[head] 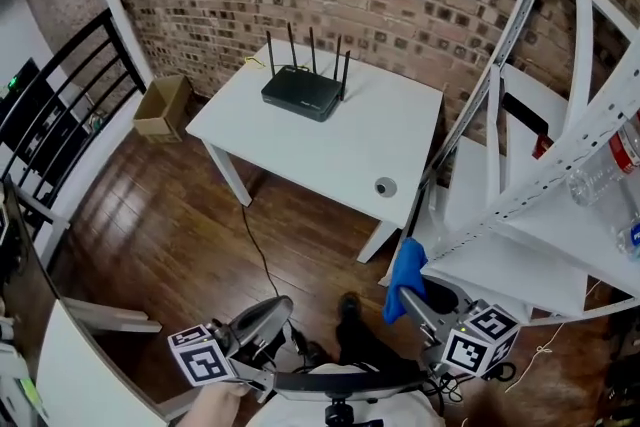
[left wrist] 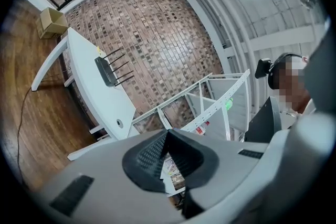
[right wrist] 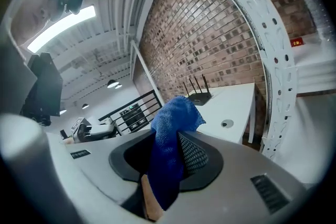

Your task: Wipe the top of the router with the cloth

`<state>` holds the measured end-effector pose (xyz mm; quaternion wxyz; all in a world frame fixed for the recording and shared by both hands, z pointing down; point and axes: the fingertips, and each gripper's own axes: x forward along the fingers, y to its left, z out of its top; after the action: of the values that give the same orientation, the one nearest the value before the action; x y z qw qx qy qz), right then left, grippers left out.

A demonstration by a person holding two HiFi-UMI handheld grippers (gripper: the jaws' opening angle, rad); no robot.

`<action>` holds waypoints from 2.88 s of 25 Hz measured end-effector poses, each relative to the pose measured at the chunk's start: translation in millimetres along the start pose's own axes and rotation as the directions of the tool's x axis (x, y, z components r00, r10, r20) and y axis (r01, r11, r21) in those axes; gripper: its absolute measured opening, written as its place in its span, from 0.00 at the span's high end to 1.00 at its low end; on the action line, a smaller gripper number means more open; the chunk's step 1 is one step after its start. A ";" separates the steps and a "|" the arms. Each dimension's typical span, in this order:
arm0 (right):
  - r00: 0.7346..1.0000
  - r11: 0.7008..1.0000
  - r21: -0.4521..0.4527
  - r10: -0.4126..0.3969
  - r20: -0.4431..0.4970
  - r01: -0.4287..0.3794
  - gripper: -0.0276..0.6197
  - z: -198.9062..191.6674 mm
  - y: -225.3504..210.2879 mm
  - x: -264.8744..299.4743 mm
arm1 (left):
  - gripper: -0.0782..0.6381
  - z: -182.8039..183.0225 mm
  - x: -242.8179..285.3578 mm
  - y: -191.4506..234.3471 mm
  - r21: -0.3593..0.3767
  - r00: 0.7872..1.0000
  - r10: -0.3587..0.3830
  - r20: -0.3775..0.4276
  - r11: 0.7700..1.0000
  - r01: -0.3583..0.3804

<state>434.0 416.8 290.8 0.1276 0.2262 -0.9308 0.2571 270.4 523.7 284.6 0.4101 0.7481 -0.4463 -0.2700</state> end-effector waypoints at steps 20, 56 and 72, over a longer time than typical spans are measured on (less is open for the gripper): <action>0.989 0.995 0.075 0.069 -0.133 -0.059 0.75 69.2 -158.3 135.2 | 0.86 90.7 161.6 46.1 0.023 0.985 0.152 0.082 0.988 -0.155; 0.946 0.949 0.039 -0.307 -0.102 0.312 0.75 164.8 -193.8 388.2 | 0.86 346.9 213.3 260.7 0.005 0.977 0.014 -0.215 1.000 -0.013; 0.958 0.968 -0.042 -0.251 -0.136 0.247 0.75 206.7 -296.7 460.1 | 0.86 361.7 315.5 302.7 0.082 0.960 0.079 -0.270 0.995 -0.059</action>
<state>155.3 -84.8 405.8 0.2270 0.3213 -0.8867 0.2428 0.6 28.1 344.0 0.4493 0.7766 -0.4209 -0.1335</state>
